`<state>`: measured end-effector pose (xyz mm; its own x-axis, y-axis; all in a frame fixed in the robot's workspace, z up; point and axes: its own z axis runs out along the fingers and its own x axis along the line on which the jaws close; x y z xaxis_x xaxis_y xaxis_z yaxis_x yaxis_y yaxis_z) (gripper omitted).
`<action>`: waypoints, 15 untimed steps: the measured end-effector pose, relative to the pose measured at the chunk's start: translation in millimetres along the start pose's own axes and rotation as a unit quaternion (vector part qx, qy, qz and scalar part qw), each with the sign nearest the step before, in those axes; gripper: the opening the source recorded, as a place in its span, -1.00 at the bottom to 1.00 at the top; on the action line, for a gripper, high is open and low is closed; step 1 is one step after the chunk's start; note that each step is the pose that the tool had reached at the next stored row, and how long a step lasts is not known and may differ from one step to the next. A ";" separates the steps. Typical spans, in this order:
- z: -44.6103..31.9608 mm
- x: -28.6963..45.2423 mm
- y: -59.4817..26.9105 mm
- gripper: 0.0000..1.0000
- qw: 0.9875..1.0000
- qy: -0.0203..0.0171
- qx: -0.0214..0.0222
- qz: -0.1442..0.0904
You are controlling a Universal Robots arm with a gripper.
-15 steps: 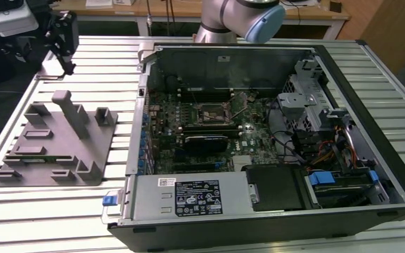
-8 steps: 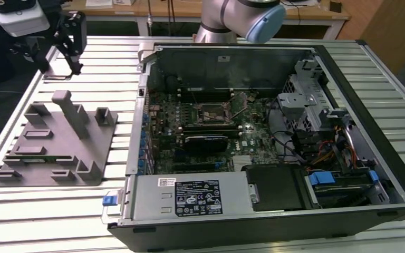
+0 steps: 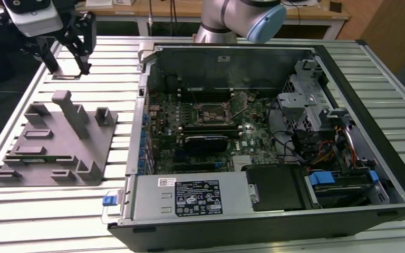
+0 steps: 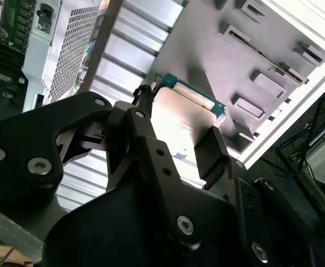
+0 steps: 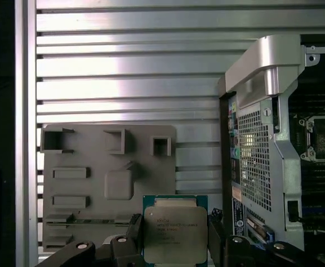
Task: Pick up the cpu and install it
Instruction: 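Pick up the cpu and move it towards the insertion slot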
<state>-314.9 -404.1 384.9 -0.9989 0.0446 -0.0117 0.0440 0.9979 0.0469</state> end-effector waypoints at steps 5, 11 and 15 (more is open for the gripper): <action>0.2 -12.4 0.7 0.09 1.000 0.000 0.000 0.000; 0.4 -27.0 1.7 0.09 1.000 0.000 0.000 0.000; 0.5 -36.4 2.2 0.09 1.000 0.000 0.000 0.000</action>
<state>-278.4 -403.6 384.9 -0.9989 0.0445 -0.0117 0.0439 0.9979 0.0469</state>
